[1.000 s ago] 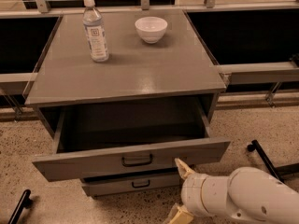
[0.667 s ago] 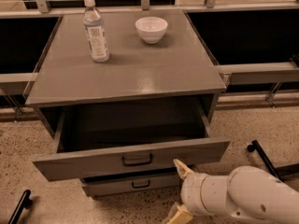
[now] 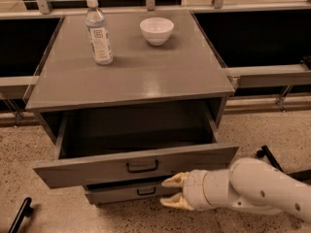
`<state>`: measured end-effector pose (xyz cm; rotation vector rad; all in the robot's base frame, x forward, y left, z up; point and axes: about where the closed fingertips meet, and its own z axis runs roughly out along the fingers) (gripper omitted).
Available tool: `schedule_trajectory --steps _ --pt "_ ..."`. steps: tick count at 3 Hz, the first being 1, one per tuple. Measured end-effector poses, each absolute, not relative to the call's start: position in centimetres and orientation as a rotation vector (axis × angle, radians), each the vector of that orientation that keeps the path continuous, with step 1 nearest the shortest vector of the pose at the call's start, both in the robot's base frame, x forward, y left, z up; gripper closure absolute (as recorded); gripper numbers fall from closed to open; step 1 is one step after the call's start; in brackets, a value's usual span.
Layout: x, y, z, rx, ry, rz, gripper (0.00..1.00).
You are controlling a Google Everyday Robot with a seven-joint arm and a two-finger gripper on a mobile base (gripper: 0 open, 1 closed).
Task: Close top drawer
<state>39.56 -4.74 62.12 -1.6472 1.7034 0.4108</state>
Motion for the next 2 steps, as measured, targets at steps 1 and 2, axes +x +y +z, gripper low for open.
schedule_trajectory --steps 1,2 --pt "40.9 -4.1 61.5 -1.703 1.635 0.414 0.80" --pt "42.8 -2.9 60.9 -1.730 1.608 0.371 0.70"
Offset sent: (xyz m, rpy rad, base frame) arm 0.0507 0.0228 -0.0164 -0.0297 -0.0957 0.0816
